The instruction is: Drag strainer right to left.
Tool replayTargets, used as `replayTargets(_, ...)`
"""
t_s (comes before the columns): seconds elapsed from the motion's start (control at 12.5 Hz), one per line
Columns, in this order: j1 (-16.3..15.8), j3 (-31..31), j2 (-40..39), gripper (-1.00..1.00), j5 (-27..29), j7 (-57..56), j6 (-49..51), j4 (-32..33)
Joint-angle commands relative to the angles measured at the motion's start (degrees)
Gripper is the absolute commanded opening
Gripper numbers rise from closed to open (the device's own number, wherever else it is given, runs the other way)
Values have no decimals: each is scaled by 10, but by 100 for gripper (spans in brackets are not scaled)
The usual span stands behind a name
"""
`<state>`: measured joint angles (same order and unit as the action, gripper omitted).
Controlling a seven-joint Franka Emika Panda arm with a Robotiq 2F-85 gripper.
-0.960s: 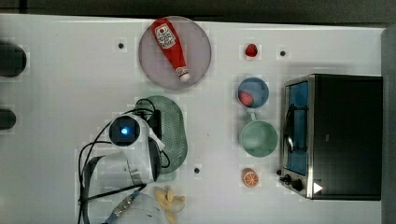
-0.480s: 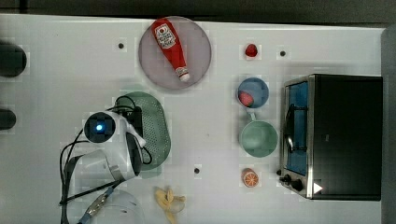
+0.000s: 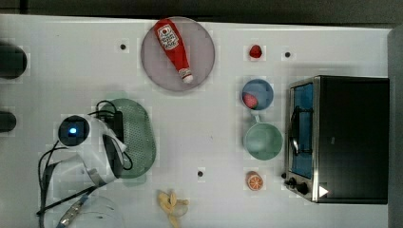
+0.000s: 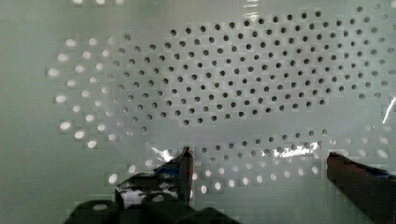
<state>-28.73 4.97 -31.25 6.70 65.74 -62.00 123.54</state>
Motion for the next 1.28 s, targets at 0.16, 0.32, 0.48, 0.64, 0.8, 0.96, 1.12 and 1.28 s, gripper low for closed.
replayTargets(0.16,-31,-10,-18,100,-3,58,-2,-40)
replayTargets(0.32,-43,-10,-28,100,-3,76,9,-62)
replayTargets(0.48,-55,-10,-40,100,-3,93,14,-83)
replayTargets(0.64,-65,-10,-52,100,-3,99,15,-100)
replayTargets(0.8,-72,-10,-61,100,-3,107,19,-118)
replayTargets(0.96,-80,-10,-68,100,-3,110,22,-130)
replayTargets(1.12,-88,-10,-71,100,-3,110,22,-135)
replayTargets(1.28,-93,-10,-71,100,-3,112,24,-138)
